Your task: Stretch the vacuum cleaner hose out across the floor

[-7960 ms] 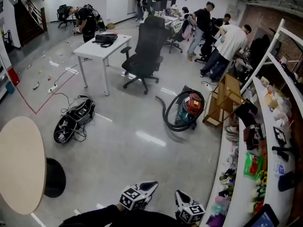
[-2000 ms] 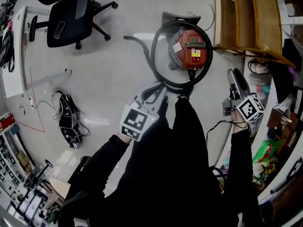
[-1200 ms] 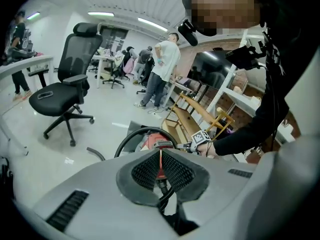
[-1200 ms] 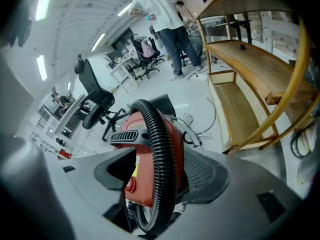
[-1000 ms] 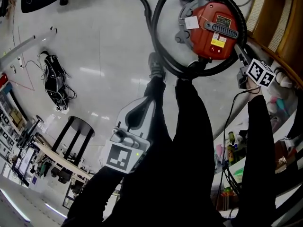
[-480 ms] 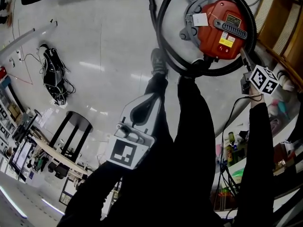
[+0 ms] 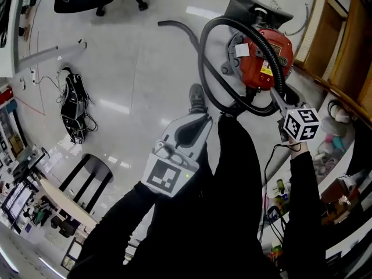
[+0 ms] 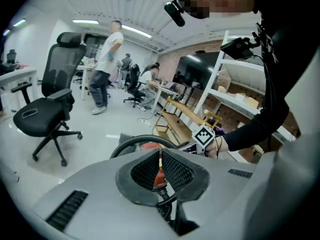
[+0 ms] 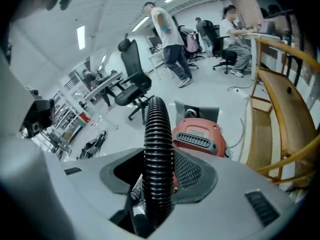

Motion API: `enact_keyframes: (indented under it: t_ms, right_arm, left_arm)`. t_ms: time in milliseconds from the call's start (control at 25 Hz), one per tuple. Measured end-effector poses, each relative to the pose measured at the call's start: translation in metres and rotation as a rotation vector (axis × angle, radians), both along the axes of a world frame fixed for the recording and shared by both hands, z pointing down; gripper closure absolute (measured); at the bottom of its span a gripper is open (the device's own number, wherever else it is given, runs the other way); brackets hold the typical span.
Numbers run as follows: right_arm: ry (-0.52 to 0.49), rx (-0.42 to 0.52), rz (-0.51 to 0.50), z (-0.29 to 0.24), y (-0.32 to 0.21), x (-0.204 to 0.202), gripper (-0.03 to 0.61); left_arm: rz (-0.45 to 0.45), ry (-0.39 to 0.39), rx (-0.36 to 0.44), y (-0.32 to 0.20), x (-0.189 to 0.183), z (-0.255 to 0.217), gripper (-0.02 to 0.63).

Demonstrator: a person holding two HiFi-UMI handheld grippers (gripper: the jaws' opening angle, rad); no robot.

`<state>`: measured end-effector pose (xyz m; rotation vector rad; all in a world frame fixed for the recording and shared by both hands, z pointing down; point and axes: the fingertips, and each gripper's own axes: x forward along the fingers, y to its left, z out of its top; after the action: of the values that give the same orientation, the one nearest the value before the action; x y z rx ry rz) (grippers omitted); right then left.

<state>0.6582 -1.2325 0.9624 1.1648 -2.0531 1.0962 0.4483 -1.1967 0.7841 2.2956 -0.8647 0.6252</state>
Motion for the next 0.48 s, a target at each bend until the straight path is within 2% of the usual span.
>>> enact_keyframes:
  t_ms: [80, 160, 240, 280, 320, 360, 480]
  right_arm:
    - [0.012, 0.001, -0.113, -0.028, 0.008, -0.026, 0.391]
    - [0.027, 0.021, -0.218, -0.062, 0.013, -0.051, 0.393]
    - [0.037, 0.044, -0.286, -0.099, 0.018, -0.071, 0.393]
    - [0.037, 0.054, -0.305, -0.117, 0.020, -0.079, 0.394]
    - [0.037, 0.061, -0.321, -0.134, 0.023, -0.086, 0.394]
    - [0.042, 0.066, -0.341, -0.149, 0.029, -0.094, 0.394]
    - [0.076, 0.075, -0.408, -0.180, 0.049, -0.116, 0.394]
  left_arm:
    - [0.080, -0.003, 0.037, 0.001, 0.015, -0.009, 0.591]
    - [0.208, -0.059, 0.168, -0.001, 0.031, -0.021, 0.591]
    - [0.378, -0.158, 0.330, -0.002, 0.048, -0.034, 0.589]
    - [0.465, -0.204, 0.397, -0.001, 0.055, -0.039, 0.546]
    - [0.548, -0.242, 0.448, 0.000, 0.062, -0.043, 0.453]
    - [0.624, -0.272, 0.485, 0.002, 0.067, -0.046, 0.396]
    - [0.854, -0.381, 0.606, 0.009, 0.075, -0.036, 0.327]
